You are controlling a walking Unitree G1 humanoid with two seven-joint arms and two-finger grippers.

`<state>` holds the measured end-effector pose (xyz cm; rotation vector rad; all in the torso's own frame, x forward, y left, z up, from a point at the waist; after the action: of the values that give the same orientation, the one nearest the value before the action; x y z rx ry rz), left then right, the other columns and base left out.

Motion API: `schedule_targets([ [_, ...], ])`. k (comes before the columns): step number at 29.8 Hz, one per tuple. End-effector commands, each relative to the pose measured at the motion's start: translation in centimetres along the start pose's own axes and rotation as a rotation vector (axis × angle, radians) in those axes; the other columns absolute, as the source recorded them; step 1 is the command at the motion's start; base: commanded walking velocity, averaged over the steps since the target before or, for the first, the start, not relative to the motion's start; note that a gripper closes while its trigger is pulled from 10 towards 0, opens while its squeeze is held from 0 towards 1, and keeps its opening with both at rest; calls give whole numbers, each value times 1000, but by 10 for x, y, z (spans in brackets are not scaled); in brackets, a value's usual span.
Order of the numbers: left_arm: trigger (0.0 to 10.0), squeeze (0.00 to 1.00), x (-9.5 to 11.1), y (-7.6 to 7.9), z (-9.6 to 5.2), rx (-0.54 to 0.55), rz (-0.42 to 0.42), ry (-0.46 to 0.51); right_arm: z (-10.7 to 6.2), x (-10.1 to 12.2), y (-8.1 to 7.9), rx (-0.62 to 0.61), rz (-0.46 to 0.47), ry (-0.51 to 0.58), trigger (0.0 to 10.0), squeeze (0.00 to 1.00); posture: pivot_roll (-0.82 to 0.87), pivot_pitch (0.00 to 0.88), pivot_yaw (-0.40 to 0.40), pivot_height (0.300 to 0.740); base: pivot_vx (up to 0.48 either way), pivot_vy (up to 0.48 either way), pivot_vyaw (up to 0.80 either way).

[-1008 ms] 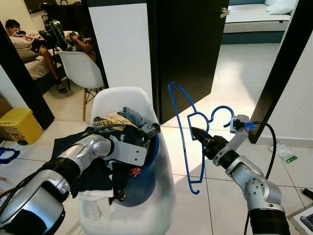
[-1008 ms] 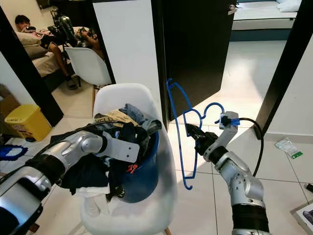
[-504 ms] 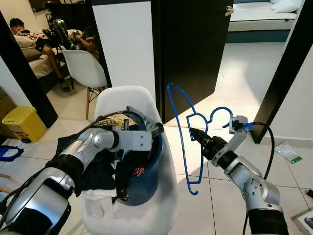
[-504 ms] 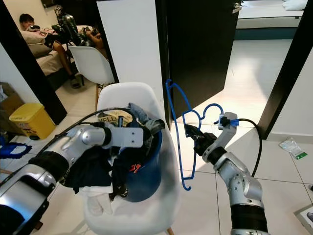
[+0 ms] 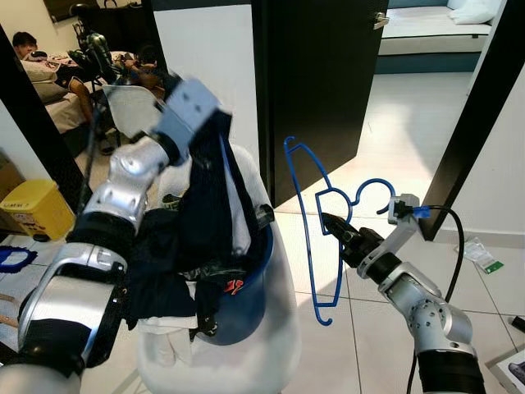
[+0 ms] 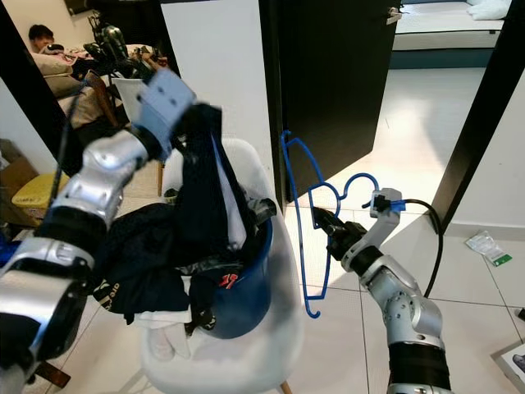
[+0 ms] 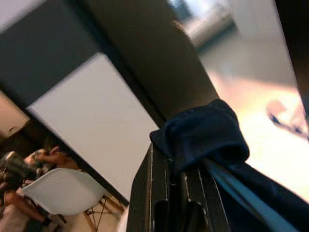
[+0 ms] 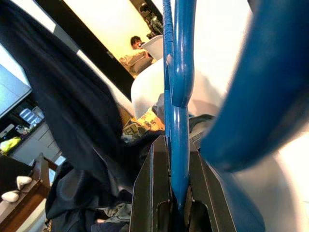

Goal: Hang hanger

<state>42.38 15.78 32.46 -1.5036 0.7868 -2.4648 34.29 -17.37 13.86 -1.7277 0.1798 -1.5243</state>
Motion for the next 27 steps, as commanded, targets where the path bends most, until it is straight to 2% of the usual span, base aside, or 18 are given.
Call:
schedule_targets([
  [1, 1098, 0, 26, -31, 1, 109, -32, 81, 1, 0, -3, 20, 16, 3, 10000, 0, -51, 0, 75, 740, 0, 0, 0],
  [2, 3216, 0, 45, -50, -2, 186, -92, 155, 1, 0, -3, 24, 21, 8, 10000, 0, -51, 0, 75, 740, 0, 0, 0],
  [3, 3216, 0, 45, -50, -2, 186, -92, 155, 1, 0, -3, 24, 21, 8, 10000, 0, -51, 0, 75, 740, 0, 0, 0],
  [4, 4039, 0, 61, -61, -5, 223, -143, 220, 1, 1, -4, 30, 24, 14, 10000, 0, -45, 0, 72, 740, 0, 0, 0],
  [5, 4039, 0, 61, -61, -5, 223, -143, 220, 1, 1, -4, 30, 24, 14, 10000, 0, -45, 0, 72, 740, 0, 0, 0],
  [6, 7098, 0, 72, -64, -7, 219, -146, 261, 1, 4, -6, 46, 31, 33, 10000, 0, -38, 0, 70, 740, 0, 0, 0],
  [8, 7098, 0, 72, -64, -7, 219, -146, 261, 1, 4, -6, 46, 31, 33, 10000, 0, -38, 0, 70, 740, 0, 0, 0],
  [9, 10000, 0, 75, -62, -7, 192, -134, 267, -1, 9, -8, 70, 46, 68, 10000, 0, -32, 0, 71, 740, 0, 0, 0],
  [11, 10000, 0, 75, -62, -7, 192, -134, 267, -1, 9, -8, 70, 46, 68, 10000, 0, -32, 0, 71, 740, 0, 0, 0],
  [12, 10000, 0, 70, -55, -7, 155, -112, 241, -8, 17, -14, 131, 56, 107, 10000, 0, -27, 0, 76, 740, 0, 0, 0],
  [13, 10000, 0, 61, -46, -8, 117, -101, 204, -19, 20, -20, 206, 22, 101, 10000, 0, -29, 0, 78, 740, 0, 0, 0],
  [14, 10000, 0, 61, -46, -8, 117, -101, 204, -19, 20, -20, 206, 22, 101, 10000, 0, -29, 0, 78, 740, 0, 0, 0],
  [16, 10000, 0, 45, -32, -11, 65, -102, 144, -42, 23, -30, 320, -35, 46, 10000, 0, -37, 0, 81, 740, 0, 0, 0],
  [18, 10000, 0, 42, -30, -12, 57, -106, 134, -47, 23, -31, 339, -47, 27, 10000, 0, -37, 0, 81, 740, 0, 0, 0],
  [20, 10000, 0, 30, -21, -14, 28, -109, 88, -76, 44, -45, 459, -67, 3, 10000, 0, -49, 0, 87, 740, 0, 0, 0],
  [22, 10000, 0, 22, -14, -16, 12, -111, 56, -94, 60, -63, 561, -108, -37, 10000, 0, -60, 0, 92, 740, 0, 0, 0],
  [27, 10000, 0, 20, -13, -16, 13, -114, 47, -95, 65, -70, 592, -136, -54, 10000, 0, -61, 0, 93, 740, 0, 0, 0],
])
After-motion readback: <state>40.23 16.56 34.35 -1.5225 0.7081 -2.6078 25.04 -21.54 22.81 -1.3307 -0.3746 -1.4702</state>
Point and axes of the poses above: a point about 5 cm out from each wrist's last joint towards the gripper, its own z axis pointing out of the wrist towards the gripper, its own x axis along the axis of the wrist's last joint, y = z × x, the point moved 3 cm from there along z, pointing out of the wrist towards the gripper, and after that the axes turned 7 degrees about z, right-handed, at the moved point
